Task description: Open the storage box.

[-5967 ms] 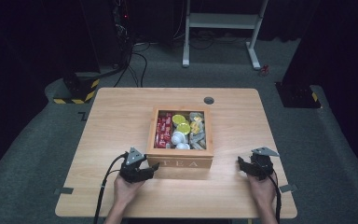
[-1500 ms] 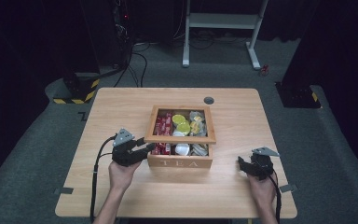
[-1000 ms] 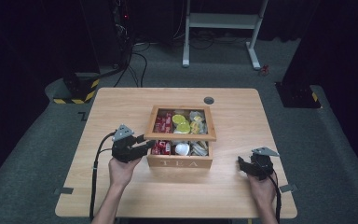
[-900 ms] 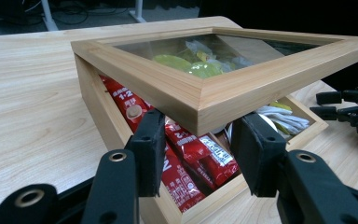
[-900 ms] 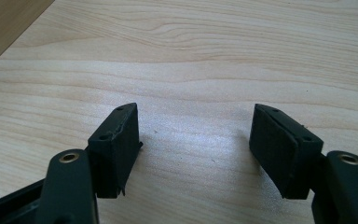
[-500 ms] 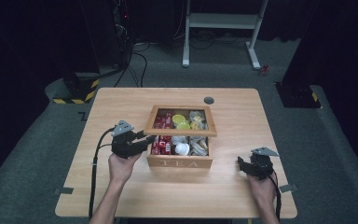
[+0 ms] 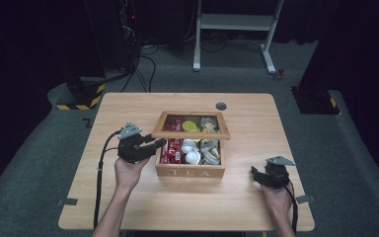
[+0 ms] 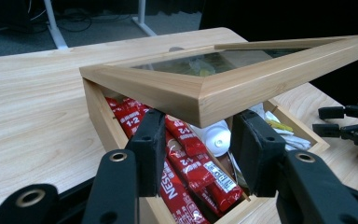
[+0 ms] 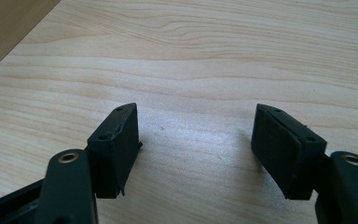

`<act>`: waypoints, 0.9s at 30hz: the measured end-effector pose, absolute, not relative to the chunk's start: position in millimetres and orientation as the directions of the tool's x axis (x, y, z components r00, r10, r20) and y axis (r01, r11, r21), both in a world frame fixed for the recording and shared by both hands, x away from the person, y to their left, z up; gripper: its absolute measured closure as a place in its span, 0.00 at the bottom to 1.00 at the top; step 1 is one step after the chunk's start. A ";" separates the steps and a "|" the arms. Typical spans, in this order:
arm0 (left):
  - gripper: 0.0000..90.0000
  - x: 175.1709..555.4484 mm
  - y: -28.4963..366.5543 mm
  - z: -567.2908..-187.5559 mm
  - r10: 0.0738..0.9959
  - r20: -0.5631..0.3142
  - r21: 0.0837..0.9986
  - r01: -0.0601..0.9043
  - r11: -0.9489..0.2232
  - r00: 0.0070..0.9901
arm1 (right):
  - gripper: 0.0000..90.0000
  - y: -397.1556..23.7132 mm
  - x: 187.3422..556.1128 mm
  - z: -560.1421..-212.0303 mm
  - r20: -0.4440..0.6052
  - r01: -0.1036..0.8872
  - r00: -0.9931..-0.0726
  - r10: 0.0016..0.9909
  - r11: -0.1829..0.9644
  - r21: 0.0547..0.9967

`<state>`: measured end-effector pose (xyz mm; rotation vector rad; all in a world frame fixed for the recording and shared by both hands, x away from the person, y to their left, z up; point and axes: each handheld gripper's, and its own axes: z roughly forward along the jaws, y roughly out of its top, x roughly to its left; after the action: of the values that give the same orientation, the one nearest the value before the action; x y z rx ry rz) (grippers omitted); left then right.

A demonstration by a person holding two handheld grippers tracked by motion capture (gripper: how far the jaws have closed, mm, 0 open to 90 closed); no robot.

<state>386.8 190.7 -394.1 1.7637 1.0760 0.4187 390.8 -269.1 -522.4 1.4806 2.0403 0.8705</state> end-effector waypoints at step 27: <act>0.62 392.0 190.7 -389.6 0.813 -0.200 0.871 0.479 -0.109 0.547 | 0.45 -256.1 381.9 -500.1 0.084 0.595 -0.402 0.912 0.190 0.781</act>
<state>392.0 190.7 -389.6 1.7563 1.0777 0.4061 381.9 -256.1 -500.1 1.4117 2.0712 1.0726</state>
